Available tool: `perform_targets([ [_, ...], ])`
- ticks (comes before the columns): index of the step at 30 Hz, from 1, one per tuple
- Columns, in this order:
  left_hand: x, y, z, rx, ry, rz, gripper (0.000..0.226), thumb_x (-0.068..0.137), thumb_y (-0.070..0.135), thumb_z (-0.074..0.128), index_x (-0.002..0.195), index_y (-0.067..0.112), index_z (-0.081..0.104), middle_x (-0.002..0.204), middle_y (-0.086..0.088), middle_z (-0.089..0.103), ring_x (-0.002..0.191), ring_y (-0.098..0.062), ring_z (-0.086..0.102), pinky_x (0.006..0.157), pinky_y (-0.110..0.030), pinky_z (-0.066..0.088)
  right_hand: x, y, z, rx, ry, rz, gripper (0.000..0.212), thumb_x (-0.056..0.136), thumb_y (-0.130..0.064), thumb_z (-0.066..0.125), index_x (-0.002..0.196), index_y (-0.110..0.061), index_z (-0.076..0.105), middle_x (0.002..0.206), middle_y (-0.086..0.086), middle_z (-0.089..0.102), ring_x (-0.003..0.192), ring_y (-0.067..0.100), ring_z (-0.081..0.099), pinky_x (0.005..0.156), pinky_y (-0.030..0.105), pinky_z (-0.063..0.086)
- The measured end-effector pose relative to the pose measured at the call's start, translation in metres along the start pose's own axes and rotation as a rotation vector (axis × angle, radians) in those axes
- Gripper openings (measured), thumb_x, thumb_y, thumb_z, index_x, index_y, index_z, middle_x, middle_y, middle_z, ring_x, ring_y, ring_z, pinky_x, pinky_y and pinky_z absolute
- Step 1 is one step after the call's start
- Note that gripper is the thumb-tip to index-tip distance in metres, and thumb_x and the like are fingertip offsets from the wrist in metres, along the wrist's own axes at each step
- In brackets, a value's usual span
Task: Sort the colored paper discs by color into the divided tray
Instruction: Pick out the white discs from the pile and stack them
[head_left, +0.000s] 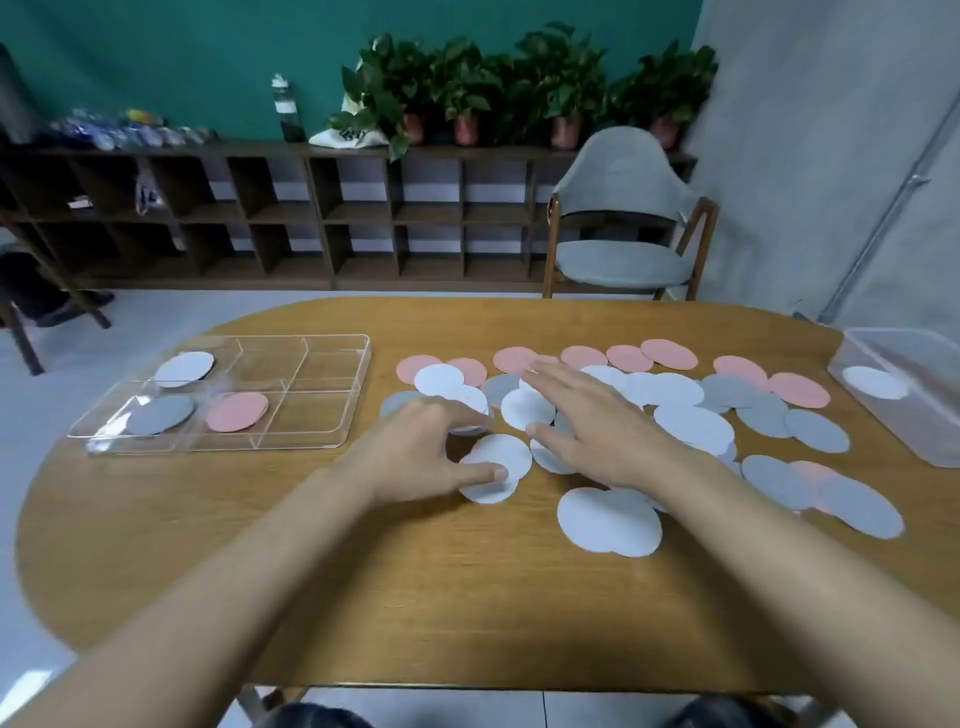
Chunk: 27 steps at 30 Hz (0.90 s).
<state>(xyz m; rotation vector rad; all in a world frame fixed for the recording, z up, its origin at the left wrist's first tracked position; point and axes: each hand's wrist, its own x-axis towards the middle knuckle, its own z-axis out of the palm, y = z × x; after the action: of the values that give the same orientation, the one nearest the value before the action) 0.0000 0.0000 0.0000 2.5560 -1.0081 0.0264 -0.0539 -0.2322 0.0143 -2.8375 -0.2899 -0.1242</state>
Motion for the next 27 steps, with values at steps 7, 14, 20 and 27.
perform_targets([
  [7,0.02,-0.025,0.037,-0.083,-0.001,0.061,0.051,0.074,0.069,0.073,0.114,0.037,0.075,0.111,0.026,0.071,0.102,-0.004,0.057,0.088,-0.034,0.052,0.018,0.029,0.041,0.138,0.01,-0.071,0.061,0.099,-0.003,0.041,0.156,-0.025,0.041,0.163,-0.014,0.036,0.156,0.003,0.014,0.124,0.038,0.028],
  [14,0.022,-0.034,0.053,-0.131,0.161,0.122,0.037,0.096,0.059,0.057,0.104,0.03,0.078,0.099,0.017,0.075,0.095,-0.004,0.06,0.081,-0.033,0.052,0.016,0.036,0.059,0.247,0.049,-0.1,0.072,0.082,0.001,0.052,0.146,-0.033,0.057,0.147,-0.031,0.044,0.145,-0.018,0.022,0.116,0.006,0.017],
  [20,0.028,-0.028,0.053,-0.204,0.321,0.115,0.032,0.105,0.044,0.051,0.102,0.028,0.079,0.079,0.018,0.07,0.074,-0.001,0.059,0.063,-0.02,0.043,0.025,0.032,0.069,0.353,0.195,-0.152,0.026,0.098,-0.027,0.059,0.118,-0.026,0.075,0.099,-0.009,0.076,0.093,0.011,0.068,0.081,0.035,0.053],
  [27,0.022,-0.031,0.046,-0.325,0.3,0.018,0.04,0.083,0.056,0.076,0.116,0.036,0.067,0.095,0.017,0.066,0.085,-0.006,0.059,0.073,-0.009,0.04,0.025,0.043,0.063,0.374,0.317,-0.08,0.009,0.1,-0.015,0.064,0.099,-0.018,0.072,0.073,-0.005,0.065,0.07,0.015,0.059,0.064,0.032,0.044],
])
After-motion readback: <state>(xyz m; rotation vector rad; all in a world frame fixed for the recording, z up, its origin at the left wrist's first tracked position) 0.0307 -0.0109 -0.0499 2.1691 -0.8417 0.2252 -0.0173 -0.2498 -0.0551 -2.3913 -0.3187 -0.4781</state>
